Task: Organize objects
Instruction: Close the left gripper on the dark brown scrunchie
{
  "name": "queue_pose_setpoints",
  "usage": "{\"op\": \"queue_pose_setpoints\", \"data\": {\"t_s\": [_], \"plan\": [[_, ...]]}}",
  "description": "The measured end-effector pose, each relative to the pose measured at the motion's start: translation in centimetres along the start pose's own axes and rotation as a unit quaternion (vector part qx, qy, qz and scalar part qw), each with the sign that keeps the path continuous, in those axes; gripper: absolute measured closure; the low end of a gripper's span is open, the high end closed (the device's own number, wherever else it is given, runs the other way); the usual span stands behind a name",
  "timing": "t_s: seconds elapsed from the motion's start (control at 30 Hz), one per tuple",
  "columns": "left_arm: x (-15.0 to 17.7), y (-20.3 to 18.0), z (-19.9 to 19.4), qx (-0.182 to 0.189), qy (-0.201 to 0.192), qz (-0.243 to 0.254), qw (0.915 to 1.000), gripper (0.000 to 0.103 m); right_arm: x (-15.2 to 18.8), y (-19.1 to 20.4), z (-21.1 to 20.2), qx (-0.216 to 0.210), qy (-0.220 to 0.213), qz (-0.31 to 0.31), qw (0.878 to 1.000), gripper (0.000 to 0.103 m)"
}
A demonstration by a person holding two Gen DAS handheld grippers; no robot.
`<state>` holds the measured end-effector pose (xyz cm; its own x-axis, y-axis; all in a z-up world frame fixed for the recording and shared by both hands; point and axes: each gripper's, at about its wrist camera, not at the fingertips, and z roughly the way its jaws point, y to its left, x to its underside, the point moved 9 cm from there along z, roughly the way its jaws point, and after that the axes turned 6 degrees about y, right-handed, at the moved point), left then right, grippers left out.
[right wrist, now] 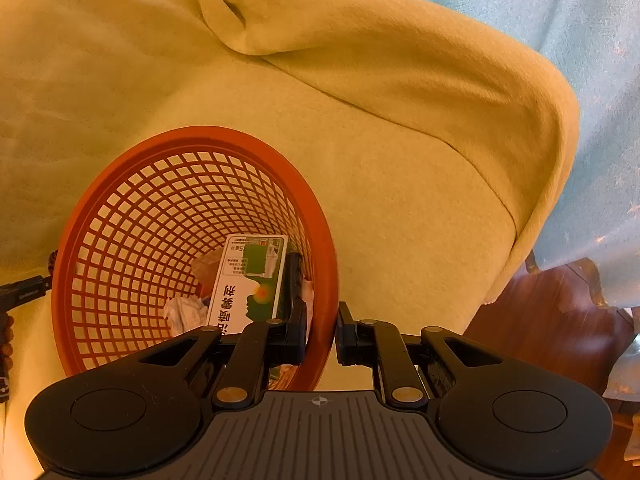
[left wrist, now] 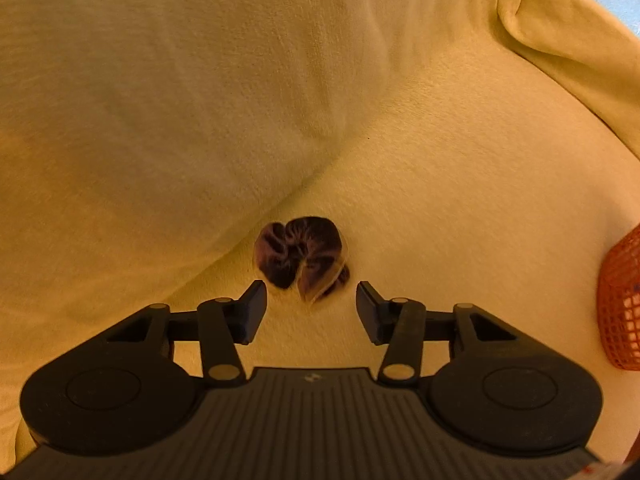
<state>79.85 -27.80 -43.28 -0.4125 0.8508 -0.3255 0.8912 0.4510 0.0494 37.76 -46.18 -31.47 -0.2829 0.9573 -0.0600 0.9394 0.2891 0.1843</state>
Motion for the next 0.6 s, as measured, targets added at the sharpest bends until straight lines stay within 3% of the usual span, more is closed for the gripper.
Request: {"op": "queue_pose_setpoints", "data": {"t_s": [0.17, 0.33, 0.6], "plan": [[-0.6, -0.2, 1.1, -0.011, 0.003, 0.014, 0.9998, 0.070, -0.1, 0.0, 0.2, -0.003, 0.002, 0.000, 1.000, 0.092], [-0.9, -0.1, 1.6, -0.017, 0.002, 0.014, 0.9997, 0.096, -0.1, 0.0, 0.4, -0.005, 0.002, -0.002, 1.000, 0.092], [0.0, -0.2, -1.9, 0.001, -0.025, 0.007, 0.9997, 0.099, -0.1, 0.0, 0.2, -0.015, 0.003, -0.008, 1.000, 0.092]]}}
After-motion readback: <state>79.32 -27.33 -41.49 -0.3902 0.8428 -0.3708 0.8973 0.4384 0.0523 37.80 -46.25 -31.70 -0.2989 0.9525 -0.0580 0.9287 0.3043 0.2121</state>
